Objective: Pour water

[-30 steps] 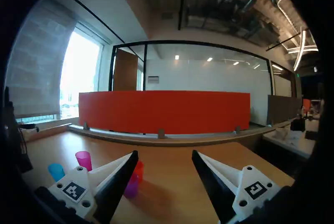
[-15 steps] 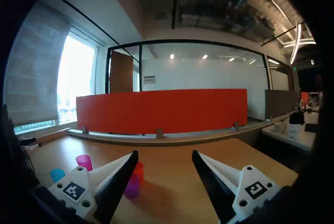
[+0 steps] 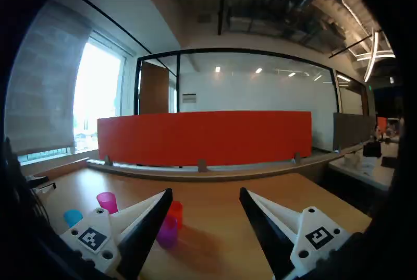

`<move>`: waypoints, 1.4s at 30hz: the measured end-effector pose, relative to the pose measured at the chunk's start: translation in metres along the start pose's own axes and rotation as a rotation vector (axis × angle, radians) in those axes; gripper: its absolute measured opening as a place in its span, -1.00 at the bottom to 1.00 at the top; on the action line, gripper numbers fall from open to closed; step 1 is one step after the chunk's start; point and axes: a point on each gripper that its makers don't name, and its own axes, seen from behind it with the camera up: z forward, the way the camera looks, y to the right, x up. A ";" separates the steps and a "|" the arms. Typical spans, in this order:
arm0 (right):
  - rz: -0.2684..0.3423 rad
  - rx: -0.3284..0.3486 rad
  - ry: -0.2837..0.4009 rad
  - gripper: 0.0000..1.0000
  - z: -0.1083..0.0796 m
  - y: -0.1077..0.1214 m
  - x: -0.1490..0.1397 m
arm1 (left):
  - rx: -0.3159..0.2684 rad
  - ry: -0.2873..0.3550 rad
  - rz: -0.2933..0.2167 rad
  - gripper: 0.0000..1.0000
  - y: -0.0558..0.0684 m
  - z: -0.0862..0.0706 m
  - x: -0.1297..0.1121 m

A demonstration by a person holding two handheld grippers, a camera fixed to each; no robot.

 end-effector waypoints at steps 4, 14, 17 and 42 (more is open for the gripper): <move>-0.001 0.000 0.002 1.00 -0.001 -0.001 0.002 | 0.004 -0.006 -0.006 0.81 -0.002 0.002 -0.005; 0.000 0.005 0.007 1.00 -0.001 -0.003 0.004 | 0.007 -0.016 -0.014 0.81 -0.003 0.005 -0.010; 0.001 0.008 0.008 1.00 -0.001 -0.004 0.004 | 0.009 -0.018 -0.024 0.81 -0.006 0.005 -0.012; -0.054 0.011 0.029 1.00 -0.001 -0.009 0.009 | 0.011 -0.023 -0.025 0.81 -0.008 0.007 -0.013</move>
